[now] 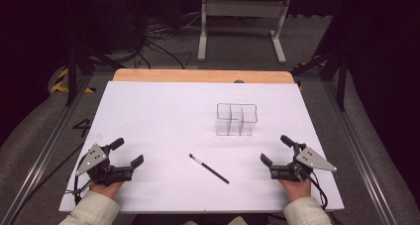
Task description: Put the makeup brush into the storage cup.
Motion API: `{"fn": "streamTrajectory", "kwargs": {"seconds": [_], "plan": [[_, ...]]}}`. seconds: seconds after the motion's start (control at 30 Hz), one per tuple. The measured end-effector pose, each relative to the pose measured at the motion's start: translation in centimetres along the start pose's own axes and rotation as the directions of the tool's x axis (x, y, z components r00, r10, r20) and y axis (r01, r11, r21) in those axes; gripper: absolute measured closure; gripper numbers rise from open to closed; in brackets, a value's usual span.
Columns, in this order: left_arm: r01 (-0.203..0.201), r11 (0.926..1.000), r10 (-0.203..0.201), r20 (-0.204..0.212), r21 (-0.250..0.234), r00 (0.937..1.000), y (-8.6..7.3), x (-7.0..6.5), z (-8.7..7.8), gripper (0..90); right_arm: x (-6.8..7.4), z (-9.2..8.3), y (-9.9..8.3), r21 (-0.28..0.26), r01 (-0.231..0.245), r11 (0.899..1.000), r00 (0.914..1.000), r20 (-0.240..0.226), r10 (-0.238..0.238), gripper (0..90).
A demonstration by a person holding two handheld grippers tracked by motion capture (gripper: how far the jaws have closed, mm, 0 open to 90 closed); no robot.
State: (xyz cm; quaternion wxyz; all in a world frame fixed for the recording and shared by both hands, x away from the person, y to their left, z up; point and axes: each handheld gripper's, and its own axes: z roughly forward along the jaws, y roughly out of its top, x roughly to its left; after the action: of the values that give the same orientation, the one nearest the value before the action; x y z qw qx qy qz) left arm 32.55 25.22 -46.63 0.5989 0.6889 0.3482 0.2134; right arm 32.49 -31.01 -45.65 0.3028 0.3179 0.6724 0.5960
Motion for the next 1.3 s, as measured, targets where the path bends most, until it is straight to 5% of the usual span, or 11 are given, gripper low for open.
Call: {"fn": "streamTrajectory", "kwargs": {"seconds": [0.57, 1.3], "plan": [[-0.009, 1.0, 0.009, -0.007, -0.002, 0.9999, 0.4, -0.6, -0.1, 2.0, 0.0, 0.0, 0.3, -0.007, -0.028, 1.0, 0.9996, 0.001, 0.028, 0.2], [-0.061, 0.9981, 0.061, 0.0, 0.008, 0.9981, 0.5, -0.8, 0.0, 2.1, 4.2, 3.2, 2.6, 0.028, 0.003, 1.0, 0.9911, -0.133, 0.0, 0.1]]}}
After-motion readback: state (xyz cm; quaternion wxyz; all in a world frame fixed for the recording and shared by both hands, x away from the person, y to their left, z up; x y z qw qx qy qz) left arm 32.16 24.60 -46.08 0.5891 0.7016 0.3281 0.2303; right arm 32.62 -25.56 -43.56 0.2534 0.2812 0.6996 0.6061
